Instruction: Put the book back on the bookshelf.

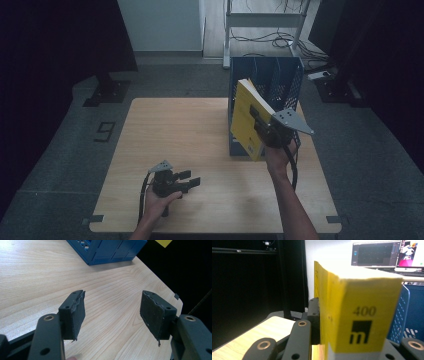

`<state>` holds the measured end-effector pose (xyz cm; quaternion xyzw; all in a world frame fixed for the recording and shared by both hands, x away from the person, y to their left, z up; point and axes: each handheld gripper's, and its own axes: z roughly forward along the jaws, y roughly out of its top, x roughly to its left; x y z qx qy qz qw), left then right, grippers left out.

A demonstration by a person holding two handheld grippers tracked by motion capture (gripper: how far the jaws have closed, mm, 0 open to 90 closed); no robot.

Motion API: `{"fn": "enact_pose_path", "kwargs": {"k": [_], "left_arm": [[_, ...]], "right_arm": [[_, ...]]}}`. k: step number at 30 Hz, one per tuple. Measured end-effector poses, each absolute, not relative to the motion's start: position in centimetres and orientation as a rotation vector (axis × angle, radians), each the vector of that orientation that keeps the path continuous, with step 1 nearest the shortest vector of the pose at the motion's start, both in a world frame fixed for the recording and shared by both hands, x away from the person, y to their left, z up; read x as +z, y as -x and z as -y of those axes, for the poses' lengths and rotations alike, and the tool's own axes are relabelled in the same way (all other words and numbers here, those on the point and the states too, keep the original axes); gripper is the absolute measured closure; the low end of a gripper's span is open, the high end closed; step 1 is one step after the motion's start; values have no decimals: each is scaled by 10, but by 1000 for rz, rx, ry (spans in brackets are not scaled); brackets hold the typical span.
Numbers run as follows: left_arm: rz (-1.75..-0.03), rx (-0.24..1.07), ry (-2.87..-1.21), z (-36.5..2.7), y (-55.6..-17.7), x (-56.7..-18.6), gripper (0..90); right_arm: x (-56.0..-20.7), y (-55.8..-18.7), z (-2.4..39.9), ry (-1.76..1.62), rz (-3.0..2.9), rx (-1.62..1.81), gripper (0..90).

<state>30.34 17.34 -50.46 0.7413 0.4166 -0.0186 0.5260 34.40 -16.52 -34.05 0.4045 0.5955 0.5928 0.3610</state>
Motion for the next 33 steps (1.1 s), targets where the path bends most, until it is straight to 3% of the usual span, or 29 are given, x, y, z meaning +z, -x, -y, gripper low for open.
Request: {"fn": "enact_pose_path", "kwargs": {"k": [33], "left_arm": [[-998,-48,-1767,-179,-305,-504,366]], "right_arm": [[-341,-377,152,-1063,-1510,1456,743]]}}
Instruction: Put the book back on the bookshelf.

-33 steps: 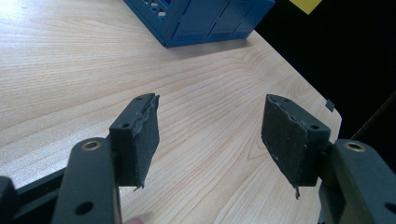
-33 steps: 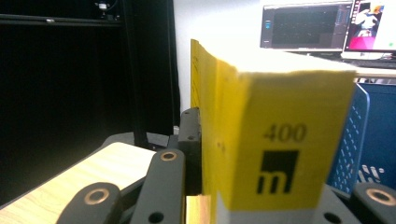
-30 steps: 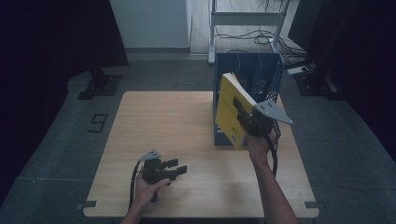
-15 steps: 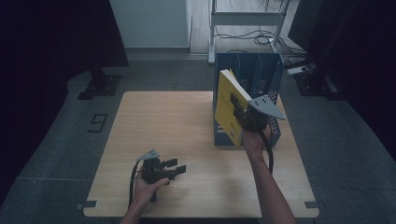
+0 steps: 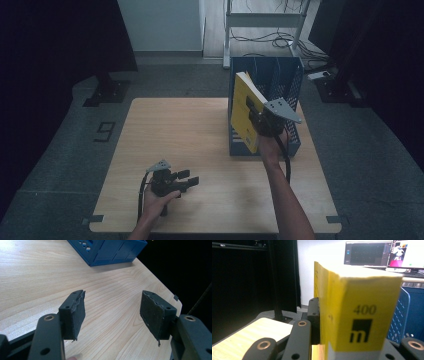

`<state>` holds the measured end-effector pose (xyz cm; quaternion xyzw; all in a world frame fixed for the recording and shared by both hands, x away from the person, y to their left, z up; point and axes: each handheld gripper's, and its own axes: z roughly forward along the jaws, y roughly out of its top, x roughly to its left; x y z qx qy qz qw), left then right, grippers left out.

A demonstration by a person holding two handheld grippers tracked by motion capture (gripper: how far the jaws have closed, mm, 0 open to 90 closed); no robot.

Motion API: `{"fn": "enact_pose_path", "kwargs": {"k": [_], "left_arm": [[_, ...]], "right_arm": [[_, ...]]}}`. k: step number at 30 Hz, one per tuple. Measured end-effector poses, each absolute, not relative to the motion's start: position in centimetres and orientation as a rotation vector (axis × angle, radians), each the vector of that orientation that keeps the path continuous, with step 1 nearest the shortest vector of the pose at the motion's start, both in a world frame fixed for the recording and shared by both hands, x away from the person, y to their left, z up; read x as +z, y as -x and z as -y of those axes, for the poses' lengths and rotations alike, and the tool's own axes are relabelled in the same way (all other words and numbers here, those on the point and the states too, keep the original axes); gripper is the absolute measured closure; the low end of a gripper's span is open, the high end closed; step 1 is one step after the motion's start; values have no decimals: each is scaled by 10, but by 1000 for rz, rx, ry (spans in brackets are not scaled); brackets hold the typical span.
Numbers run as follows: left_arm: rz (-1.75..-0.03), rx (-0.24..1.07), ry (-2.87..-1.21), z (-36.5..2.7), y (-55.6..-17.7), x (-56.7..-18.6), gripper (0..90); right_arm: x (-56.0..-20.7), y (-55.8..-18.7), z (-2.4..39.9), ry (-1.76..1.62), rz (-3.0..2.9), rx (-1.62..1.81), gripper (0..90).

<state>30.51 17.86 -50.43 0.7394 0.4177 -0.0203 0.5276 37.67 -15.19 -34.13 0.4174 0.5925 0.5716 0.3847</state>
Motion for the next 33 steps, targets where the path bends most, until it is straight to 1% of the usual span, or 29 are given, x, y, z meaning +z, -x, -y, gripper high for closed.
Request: {"fn": "enact_pose_path", "kwargs": {"k": [13,33], "left_arm": [[-999,-56,-1767,-177,-305,-505,366],[-1006,-54,-1752,-182,-306,-504,366]], "right_arm": [[-344,-389,157,-1102,-1487,1438,743],[-355,-414,149,-1137,-1482,1409,742]]}}
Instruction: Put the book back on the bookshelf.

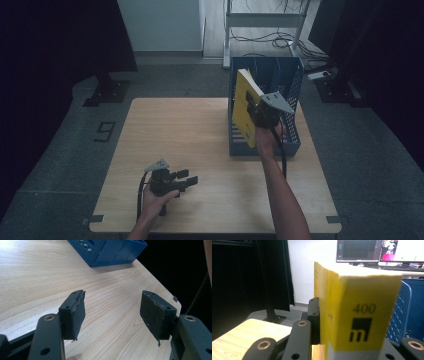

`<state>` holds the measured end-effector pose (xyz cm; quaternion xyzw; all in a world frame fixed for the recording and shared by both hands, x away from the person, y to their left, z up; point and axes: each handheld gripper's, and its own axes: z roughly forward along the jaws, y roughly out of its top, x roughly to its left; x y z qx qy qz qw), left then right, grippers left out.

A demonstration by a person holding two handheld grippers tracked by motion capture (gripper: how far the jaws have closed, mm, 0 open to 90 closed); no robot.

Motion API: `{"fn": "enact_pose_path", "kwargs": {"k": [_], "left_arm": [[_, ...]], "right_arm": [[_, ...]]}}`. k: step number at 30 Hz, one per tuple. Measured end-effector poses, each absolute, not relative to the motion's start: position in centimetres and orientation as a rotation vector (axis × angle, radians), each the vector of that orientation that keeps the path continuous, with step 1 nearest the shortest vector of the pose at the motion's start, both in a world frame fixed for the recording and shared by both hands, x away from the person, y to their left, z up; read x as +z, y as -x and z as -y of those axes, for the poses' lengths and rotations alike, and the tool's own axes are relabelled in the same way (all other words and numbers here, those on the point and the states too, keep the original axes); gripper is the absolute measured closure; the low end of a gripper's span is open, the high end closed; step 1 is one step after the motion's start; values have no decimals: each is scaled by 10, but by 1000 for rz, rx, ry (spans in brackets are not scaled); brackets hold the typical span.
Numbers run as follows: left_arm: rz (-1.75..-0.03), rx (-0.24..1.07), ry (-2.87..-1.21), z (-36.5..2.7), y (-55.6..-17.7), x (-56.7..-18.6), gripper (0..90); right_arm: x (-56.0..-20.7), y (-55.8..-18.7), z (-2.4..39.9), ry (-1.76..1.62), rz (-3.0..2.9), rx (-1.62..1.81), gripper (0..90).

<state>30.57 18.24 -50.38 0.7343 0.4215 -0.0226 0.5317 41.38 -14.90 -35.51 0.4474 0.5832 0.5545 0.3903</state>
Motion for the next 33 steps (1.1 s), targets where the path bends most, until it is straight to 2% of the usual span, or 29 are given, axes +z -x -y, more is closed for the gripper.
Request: {"fn": "enact_pose_path", "kwargs": {"k": [33], "left_arm": [[-1018,-51,-1738,-189,-307,-504,366]], "right_arm": [[-364,-447,139,-1175,-1466,1371,742]]}}
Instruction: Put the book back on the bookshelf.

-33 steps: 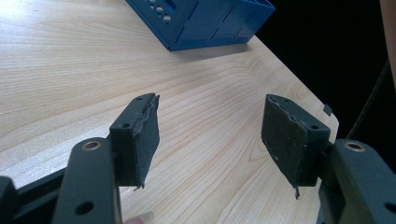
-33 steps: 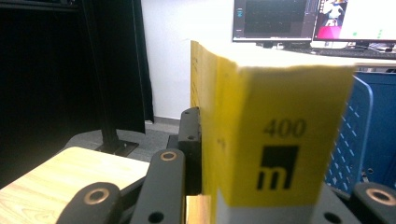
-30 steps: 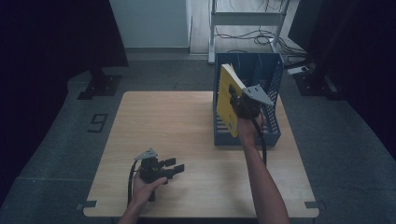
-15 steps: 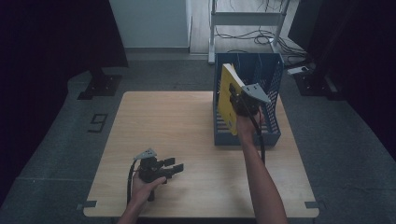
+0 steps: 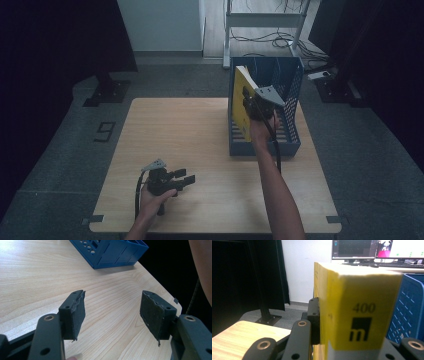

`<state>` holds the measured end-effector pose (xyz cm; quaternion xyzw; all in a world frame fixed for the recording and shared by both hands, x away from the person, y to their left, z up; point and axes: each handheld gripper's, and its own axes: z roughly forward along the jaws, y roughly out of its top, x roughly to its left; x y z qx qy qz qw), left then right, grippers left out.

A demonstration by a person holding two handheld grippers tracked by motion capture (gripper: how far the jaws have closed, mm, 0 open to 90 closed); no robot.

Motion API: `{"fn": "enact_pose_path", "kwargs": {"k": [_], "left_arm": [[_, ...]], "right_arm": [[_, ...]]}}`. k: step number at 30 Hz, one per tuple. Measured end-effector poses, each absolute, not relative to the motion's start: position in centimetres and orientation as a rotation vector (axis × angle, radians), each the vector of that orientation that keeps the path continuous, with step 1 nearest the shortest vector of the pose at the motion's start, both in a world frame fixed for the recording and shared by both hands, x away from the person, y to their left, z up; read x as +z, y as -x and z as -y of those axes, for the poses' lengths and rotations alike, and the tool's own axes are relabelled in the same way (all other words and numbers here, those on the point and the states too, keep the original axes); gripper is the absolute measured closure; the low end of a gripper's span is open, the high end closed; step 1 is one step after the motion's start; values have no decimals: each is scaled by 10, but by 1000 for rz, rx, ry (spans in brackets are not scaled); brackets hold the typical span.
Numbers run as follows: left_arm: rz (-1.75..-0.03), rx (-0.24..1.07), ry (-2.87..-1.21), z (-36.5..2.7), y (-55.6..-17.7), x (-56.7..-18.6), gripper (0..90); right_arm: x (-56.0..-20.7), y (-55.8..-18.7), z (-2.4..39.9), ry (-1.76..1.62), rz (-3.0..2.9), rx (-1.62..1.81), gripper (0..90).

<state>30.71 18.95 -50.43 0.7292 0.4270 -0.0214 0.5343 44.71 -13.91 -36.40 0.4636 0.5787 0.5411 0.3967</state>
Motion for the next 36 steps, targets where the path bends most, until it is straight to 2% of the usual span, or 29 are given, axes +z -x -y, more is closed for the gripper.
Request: {"fn": "enact_pose_path", "kwargs": {"k": [36], "left_arm": [[-1031,-58,-1719,-195,-311,-509,366]], "right_arm": [[-391,-495,127,-1244,-1457,1297,742]]}}
